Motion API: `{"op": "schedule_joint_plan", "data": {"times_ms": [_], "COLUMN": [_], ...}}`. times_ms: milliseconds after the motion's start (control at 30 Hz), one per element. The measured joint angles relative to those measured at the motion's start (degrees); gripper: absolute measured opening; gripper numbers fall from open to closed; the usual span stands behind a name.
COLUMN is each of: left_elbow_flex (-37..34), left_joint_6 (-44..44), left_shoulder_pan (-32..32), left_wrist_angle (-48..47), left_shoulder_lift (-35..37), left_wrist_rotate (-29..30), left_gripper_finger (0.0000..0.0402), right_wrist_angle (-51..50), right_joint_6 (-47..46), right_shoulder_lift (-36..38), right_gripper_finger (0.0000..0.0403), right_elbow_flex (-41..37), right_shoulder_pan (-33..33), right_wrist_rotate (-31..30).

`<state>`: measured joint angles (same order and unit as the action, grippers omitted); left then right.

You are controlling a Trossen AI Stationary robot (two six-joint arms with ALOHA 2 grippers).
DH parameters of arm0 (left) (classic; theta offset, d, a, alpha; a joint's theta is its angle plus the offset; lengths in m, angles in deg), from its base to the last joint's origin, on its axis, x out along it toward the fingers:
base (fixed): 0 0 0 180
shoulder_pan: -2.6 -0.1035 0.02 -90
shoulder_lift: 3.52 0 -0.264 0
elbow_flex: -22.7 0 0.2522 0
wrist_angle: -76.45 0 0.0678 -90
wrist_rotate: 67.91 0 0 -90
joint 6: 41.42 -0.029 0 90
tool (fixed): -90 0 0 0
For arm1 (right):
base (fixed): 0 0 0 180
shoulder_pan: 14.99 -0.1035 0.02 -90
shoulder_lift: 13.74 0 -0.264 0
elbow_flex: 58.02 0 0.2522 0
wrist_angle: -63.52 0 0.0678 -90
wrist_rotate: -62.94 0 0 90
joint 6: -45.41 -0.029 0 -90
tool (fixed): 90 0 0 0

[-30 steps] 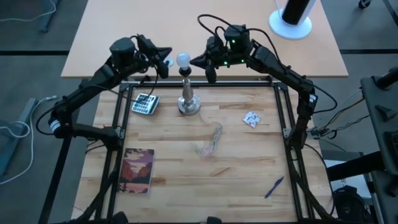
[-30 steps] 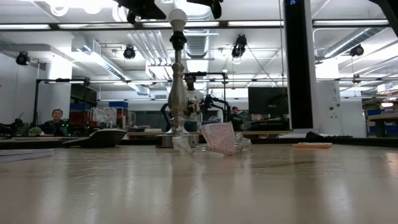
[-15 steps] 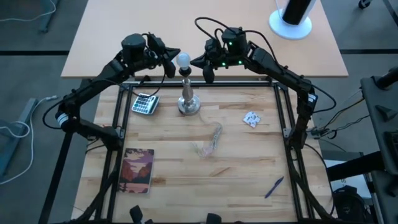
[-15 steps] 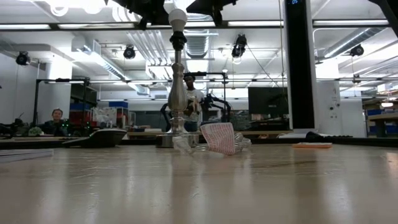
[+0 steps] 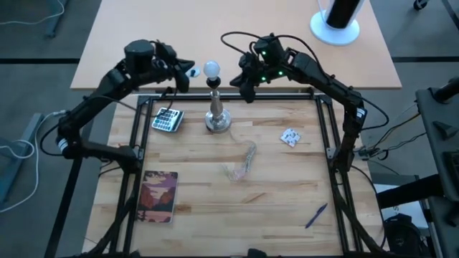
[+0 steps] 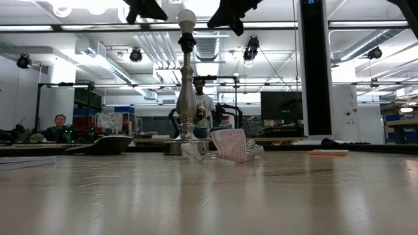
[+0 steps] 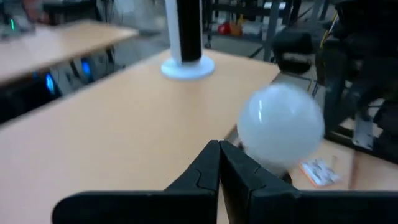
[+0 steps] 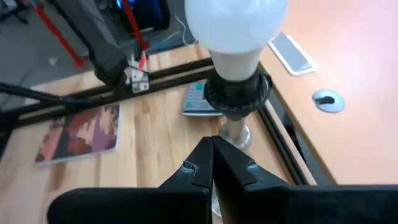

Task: Screw lightbulb
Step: Insert the lightbulb into the lamp

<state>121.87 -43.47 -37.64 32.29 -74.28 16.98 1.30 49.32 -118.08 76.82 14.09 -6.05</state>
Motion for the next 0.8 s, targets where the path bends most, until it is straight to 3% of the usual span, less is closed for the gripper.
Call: {"op": "schedule_joint_plan", "data": {"times_ms": [467,800], "left_elbow_flex": [-2.6,-2.6], "left_joint_6": [11.7,11.8], "left_shoulder_pan": [2.4,2.7], "left_wrist_angle": [-3.9,-5.4], "left_shoulder_lift": [6.1,5.2], "left_wrist_rotate": [0.0,0.0], "left_gripper_finger": [0.0000,0.0000], "right_wrist_angle": [3.3,1.4], "right_joint_6": [3.7,2.0], "right_shoulder_lift": [-2.2,-2.2], "right_gripper_finger": [0.0000,0.0000], "right_elbow_flex": [-0.5,-0.5], "right_shoulder_pan": [-0.3,-0.3], "right_wrist_rotate": [0.6,1.9]}}
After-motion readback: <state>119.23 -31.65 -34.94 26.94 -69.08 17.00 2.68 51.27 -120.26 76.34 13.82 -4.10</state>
